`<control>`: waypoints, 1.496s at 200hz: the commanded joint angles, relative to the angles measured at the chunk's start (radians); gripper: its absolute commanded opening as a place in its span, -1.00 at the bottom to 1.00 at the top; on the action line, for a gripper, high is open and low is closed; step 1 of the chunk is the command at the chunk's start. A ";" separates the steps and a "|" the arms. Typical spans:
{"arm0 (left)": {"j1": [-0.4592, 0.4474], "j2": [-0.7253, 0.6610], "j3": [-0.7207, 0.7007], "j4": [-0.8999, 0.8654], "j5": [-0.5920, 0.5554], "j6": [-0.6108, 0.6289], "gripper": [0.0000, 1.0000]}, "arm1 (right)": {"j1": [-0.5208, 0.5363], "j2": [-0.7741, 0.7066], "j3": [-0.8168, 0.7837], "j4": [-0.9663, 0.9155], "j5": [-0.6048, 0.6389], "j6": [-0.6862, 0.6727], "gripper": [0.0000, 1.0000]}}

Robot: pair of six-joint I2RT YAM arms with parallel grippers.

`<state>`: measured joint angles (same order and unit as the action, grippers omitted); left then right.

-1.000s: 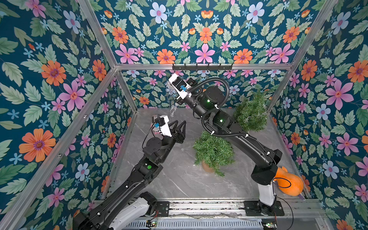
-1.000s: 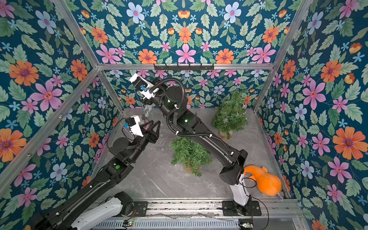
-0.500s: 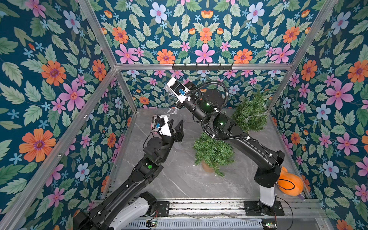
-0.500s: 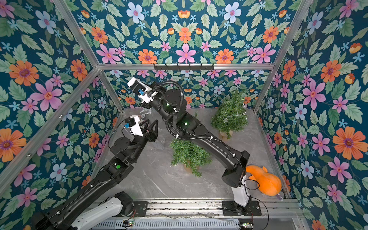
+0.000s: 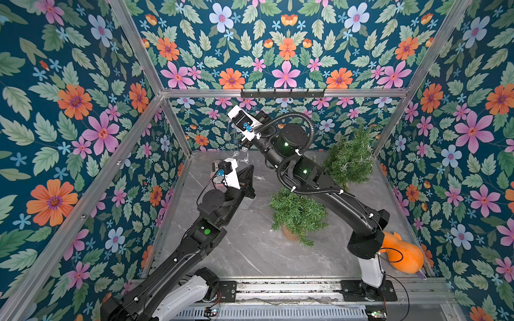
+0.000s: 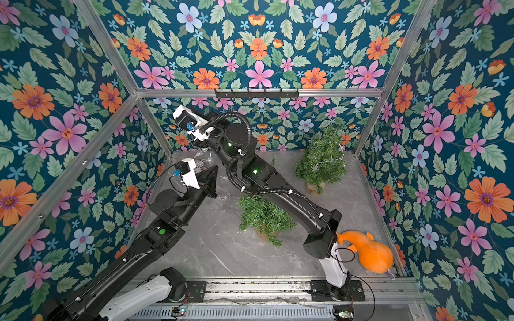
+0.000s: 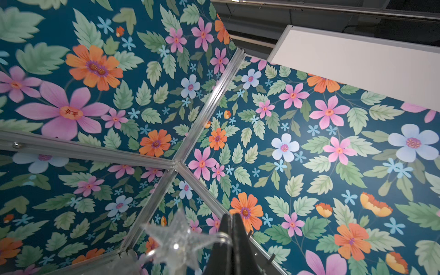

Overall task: Wrap string light around the christmas tree
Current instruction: Pick up the light string from the center of the board, then wrap the light string around the Christmas tree.

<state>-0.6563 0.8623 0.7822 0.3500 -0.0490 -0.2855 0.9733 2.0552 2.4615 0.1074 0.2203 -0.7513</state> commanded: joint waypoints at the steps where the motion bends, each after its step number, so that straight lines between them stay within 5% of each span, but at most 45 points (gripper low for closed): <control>1: -0.002 -0.043 0.005 -0.074 0.149 -0.054 -1.00 | -0.034 0.048 0.090 -0.075 0.046 0.011 -1.00; 27: -0.002 -0.115 0.035 -0.169 0.216 -0.058 -1.00 | -0.076 0.091 0.157 -0.135 0.048 0.044 -1.00; 69: -0.001 -0.195 0.105 -0.271 0.020 -0.037 -1.00 | -0.134 0.065 0.110 -0.174 0.065 0.116 -1.00; 102: -0.001 0.010 0.279 -0.536 0.117 0.071 -1.00 | -0.139 0.010 0.051 -0.141 0.049 0.154 -1.00; 125: -0.002 0.136 0.440 -0.725 -0.041 0.095 -1.00 | -0.140 -0.041 0.004 -0.105 0.032 0.176 -1.00; 157: -0.002 0.043 0.411 -0.522 0.052 0.178 -1.00 | -0.150 -0.069 0.001 -0.111 0.057 0.141 -1.00; 187: -0.002 0.037 0.467 -0.454 -0.024 0.207 -1.00 | -0.177 -0.074 -0.012 -0.130 0.124 0.109 -1.00; 223: -0.002 0.213 0.711 -0.679 -0.063 0.300 -1.00 | -0.219 -0.141 -0.109 -0.091 0.141 0.125 -1.00; 299: -0.002 0.250 0.774 -0.521 0.091 0.317 -1.00 | -0.255 -0.335 -0.309 -0.038 0.149 0.150 -1.00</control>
<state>-0.6579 1.1110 1.5421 -0.2455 -0.0174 0.0322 0.7193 1.7889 2.2257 -0.0017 0.3511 -0.6125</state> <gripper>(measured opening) 0.057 0.049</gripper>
